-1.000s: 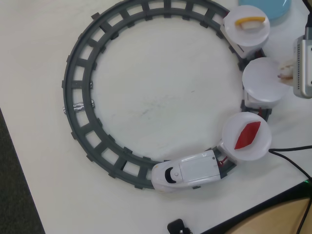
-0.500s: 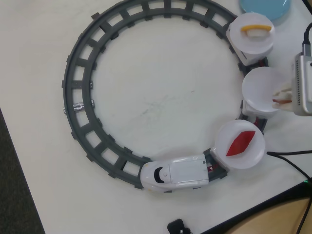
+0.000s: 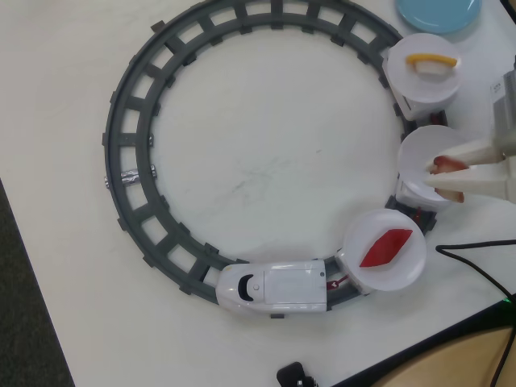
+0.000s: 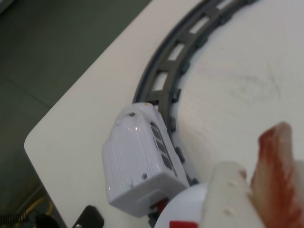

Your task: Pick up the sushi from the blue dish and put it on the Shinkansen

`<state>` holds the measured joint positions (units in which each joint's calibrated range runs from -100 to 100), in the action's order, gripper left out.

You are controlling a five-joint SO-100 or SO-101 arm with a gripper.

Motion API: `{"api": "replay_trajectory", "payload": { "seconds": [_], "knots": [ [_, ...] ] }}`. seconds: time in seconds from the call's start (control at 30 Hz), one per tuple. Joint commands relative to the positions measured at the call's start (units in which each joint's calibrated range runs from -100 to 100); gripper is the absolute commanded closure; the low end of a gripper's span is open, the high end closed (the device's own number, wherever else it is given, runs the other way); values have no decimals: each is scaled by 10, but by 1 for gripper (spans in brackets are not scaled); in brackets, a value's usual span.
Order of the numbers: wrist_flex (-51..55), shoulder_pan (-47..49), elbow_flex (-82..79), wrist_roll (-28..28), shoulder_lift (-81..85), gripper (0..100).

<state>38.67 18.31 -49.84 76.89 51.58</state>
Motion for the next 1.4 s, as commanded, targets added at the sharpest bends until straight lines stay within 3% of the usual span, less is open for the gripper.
{"api": "replay_trajectory", "payload": {
  "seconds": [0.0,0.2,0.83,1.07,1.37],
  "knots": [
    [0,6,-35,58,13,98],
    [-7,36,-91,133,13,98],
    [0,11,-167,141,9,98],
    [1,34,-168,162,8,85],
    [-7,61,-159,157,9,83]
  ]
}}
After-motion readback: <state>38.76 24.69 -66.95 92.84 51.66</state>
